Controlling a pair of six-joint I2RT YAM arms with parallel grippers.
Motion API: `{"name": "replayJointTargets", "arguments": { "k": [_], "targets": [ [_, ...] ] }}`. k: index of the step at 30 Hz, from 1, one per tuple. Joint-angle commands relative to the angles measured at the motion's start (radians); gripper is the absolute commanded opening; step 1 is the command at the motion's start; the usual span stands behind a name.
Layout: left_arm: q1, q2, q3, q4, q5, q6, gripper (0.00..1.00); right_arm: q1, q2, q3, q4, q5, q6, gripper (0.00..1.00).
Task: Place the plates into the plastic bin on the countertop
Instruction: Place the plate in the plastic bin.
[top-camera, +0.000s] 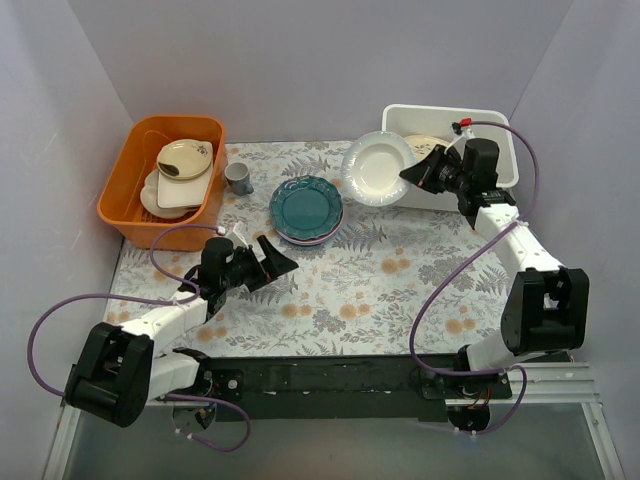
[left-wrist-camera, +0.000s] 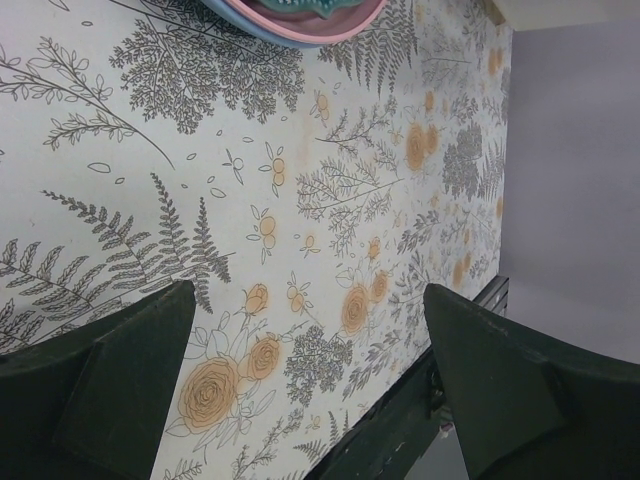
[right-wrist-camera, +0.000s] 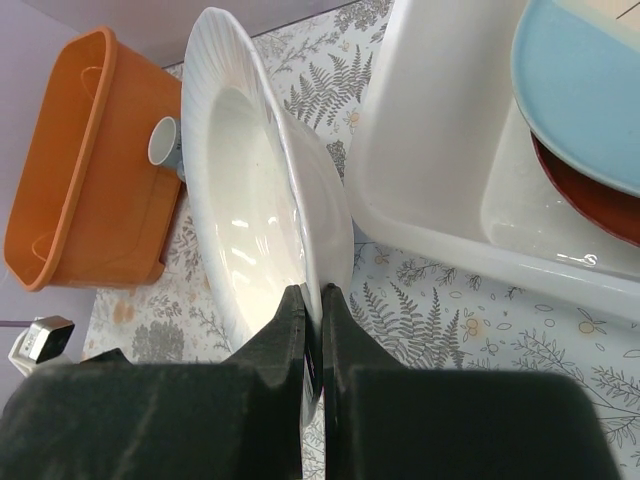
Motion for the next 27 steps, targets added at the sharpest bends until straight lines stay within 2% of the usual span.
{"name": "replayJointTargets", "arguments": {
  "k": [1, 14, 27],
  "targets": [
    [0.005, -0.024, -0.01, 0.031, 0.023, 0.011, 0.98, -0.026, -0.053, 0.018, 0.097, -0.034, 0.031, 0.01],
    [0.003, -0.126, -0.055, -0.017, 0.001, -0.01, 0.98, -0.175, 0.056, 0.103, 0.165, -0.086, 0.103, 0.01],
    [0.005, -0.108, -0.036, -0.024, 0.01, -0.006, 0.98, -0.281, 0.125, 0.157, 0.199, -0.109, 0.149, 0.01]
  ]
}}
